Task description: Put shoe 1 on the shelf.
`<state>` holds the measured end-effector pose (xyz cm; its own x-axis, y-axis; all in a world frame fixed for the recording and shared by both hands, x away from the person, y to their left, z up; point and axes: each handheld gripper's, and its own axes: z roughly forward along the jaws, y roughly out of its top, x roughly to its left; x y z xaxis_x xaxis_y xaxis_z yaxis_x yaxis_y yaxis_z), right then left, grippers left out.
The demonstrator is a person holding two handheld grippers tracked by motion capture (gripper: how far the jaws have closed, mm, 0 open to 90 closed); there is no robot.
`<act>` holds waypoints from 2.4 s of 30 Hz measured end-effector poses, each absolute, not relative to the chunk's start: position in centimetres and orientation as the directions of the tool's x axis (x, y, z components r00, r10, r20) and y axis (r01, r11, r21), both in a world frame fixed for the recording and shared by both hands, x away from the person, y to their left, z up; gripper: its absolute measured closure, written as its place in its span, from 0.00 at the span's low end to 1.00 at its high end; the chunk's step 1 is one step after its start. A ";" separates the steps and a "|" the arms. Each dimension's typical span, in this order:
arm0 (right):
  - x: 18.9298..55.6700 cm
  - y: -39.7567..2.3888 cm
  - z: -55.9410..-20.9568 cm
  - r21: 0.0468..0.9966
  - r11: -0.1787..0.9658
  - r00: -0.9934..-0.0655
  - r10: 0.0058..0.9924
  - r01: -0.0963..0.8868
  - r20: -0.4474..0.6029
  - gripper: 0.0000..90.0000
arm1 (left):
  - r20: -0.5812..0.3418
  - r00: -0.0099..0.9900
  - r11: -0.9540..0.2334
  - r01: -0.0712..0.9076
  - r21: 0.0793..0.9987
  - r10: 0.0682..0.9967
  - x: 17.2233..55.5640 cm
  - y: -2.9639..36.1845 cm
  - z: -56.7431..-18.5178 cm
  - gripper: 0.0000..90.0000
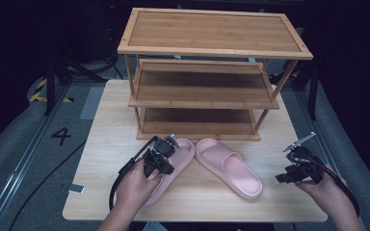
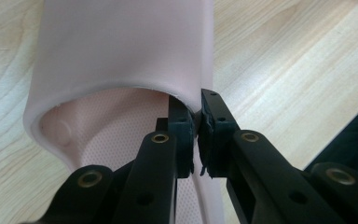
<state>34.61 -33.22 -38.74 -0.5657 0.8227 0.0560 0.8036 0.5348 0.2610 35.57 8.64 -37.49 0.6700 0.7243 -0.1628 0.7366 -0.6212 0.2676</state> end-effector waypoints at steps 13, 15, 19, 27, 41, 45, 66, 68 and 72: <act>34.2 -33.9 -38.6 0.265 0.523 -0.555 0.830 0.810 0.057 0.49 | -0.176 0.703 -0.641 0.705 0.302 0.690 34.8 8.9 -33.2 0.94; 34.1 -33.9 -38.6 0.265 0.525 -0.556 0.829 0.809 0.055 0.49 | -0.169 0.713 -0.651 0.695 0.306 0.681 34.8 8.8 -32.3 0.94; 34.1 -33.9 -38.7 0.263 0.525 -0.556 0.829 0.809 0.055 0.49 | -0.154 0.727 -0.661 0.677 0.323 0.669 34.8 8.5 -30.9 0.94; 33.9 -34.2 -38.9 0.256 0.512 -0.543 0.838 0.820 0.061 0.49 | -0.133 0.756 -0.679 0.639 0.361 0.641 35.1 7.9 -27.7 0.94; 33.3 -34.7 -39.0 0.253 0.499 -0.529 0.846 0.829 0.064 0.49 | -0.155 0.781 -0.678 0.607 0.414 0.605 37.5 6.9 -22.9 0.93; 33.2 -34.9 -39.1 0.250 0.496 -0.526 0.848 0.831 0.066 0.49 | -0.115 0.788 -0.693 0.592 0.411 0.605 37.5 6.1 -21.6 0.93; 33.1 -34.6 -39.5 0.236 0.511 -0.539 0.840 0.826 0.069 0.48 | -0.042 0.775 -0.677 0.575 0.460 0.630 40.7 3.9 -19.4 0.95; 33.1 -34.6 -39.5 0.237 0.511 -0.539 0.840 0.827 0.069 0.48 | -0.015 0.766 -0.668 0.571 0.477 0.643 41.3 3.8 -19.4 0.94; 33.1 -34.6 -39.4 0.239 0.517 -0.545 0.836 0.822 0.069 0.48 | 0.001 0.751 -0.648 0.569 0.506 0.660 42.4 3.5 -19.6 0.94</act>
<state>33.06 -34.56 -39.45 -0.5448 0.8357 0.0686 0.8223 0.5165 0.2388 42.36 3.54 -19.55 0.7514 0.6599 0.0012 0.5687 -0.6485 0.5060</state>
